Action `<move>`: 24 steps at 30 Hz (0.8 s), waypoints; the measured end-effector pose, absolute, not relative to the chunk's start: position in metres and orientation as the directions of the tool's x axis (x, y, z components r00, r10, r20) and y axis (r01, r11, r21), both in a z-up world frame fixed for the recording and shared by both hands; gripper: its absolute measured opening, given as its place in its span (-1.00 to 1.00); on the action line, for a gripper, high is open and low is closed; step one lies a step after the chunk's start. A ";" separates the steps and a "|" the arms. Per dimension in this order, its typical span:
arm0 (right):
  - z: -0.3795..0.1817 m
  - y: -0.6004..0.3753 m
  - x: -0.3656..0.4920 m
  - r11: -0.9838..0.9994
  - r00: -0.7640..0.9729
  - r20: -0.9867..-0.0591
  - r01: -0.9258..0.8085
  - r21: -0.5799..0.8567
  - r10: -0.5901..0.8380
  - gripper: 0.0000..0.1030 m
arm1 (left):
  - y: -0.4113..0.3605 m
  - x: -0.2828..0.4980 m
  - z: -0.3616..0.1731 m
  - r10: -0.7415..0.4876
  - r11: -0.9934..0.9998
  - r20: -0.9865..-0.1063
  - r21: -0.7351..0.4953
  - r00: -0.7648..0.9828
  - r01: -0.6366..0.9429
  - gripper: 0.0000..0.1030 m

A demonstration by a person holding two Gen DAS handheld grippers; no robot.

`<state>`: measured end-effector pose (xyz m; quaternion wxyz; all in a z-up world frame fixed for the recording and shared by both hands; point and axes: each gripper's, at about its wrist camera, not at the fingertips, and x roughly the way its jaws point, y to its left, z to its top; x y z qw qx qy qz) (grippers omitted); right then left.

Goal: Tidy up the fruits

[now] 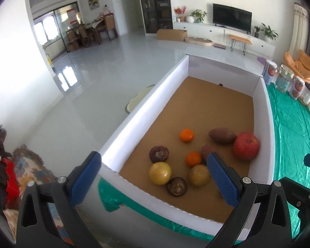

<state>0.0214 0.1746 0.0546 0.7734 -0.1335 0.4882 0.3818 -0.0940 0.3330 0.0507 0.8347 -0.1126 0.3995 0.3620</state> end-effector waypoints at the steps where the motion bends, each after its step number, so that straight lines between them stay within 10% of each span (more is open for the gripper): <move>1: 0.056 0.174 0.022 0.678 0.237 -0.858 -0.717 0.162 0.456 1.00 | 0.333 -0.095 0.051 0.505 0.715 -0.754 0.094 0.420 -0.692 0.99; 24: 0.062 0.186 0.017 0.689 0.290 -0.863 -0.720 0.088 0.413 1.00 | 0.334 -0.098 0.045 0.416 0.742 -0.801 0.025 0.430 -0.670 0.99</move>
